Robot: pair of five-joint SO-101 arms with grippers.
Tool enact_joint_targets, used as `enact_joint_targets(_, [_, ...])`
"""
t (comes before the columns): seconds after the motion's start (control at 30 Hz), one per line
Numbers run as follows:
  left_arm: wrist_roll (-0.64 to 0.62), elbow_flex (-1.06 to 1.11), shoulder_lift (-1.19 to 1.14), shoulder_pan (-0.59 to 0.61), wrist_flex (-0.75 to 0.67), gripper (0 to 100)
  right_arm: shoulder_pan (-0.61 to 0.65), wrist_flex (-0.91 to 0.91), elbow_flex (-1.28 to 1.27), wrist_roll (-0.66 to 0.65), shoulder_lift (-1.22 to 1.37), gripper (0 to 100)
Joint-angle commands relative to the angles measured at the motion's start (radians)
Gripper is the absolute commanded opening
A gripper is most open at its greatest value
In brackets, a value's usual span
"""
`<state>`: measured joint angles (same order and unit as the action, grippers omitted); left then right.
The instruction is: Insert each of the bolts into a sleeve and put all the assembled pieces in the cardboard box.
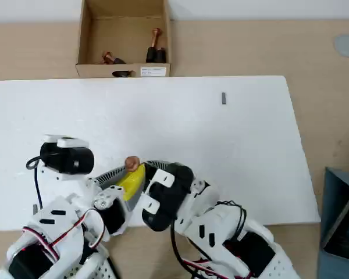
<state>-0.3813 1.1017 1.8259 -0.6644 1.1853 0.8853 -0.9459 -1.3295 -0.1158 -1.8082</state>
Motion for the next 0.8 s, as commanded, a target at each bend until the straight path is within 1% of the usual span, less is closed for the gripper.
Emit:
enact_joint_targets(0.0, [-0.003, -0.002, -0.004, -0.037, 0.044, 1, 0.001, 0.040, 0.016, -0.008, -0.065, 0.9])
enact_joint_targets(0.07, [-0.003, -0.006, -0.004, -0.031, 0.069, 6, 0.001, 0.040, 0.016, -0.008, -0.065, 0.9])
enact_joint_targets(0.17, [-0.003, -0.043, -0.007, -0.028, 0.110, 16, 0.001, 0.040, 0.016, -0.008, -0.065, 0.9])
enact_joint_targets(0.23, [-0.003, -0.072, -0.010, 0.003, 0.133, 20, 0.001, 0.040, 0.016, -0.008, -0.065, 0.9])
enact_joint_targets(0.33, [0.005, -0.097, -0.010, 0.068, 0.169, 21, 0.001, 0.040, 0.016, -0.008, -0.065, 0.9])
enact_joint_targets(0.43, [0.041, -0.135, -0.008, 0.110, 0.215, 21, 0.001, 0.040, 0.016, -0.008, -0.065, 0.9])
enact_joint_targets(0.5, [0.041, -0.173, -0.008, 0.140, 0.232, 21, 0.001, 0.038, 0.016, -0.008, -0.065, 0.9])
enact_joint_targets(0.67, [0.048, -0.285, -0.007, 0.152, 0.273, 21, 0.001, 0.038, 0.016, -0.008, -0.065, 0.9])
enact_joint_targets(0.7, [0.061, -0.310, -0.005, 0.152, 0.281, 20, 0.001, 0.037, 0.016, -0.006, -0.065, 0.9])
enact_joint_targets(0.77, [0.101, -0.353, -0.004, 0.152, 0.279, 14, -0.001, 0.031, 0.022, 0.000, -0.065, 0.9])
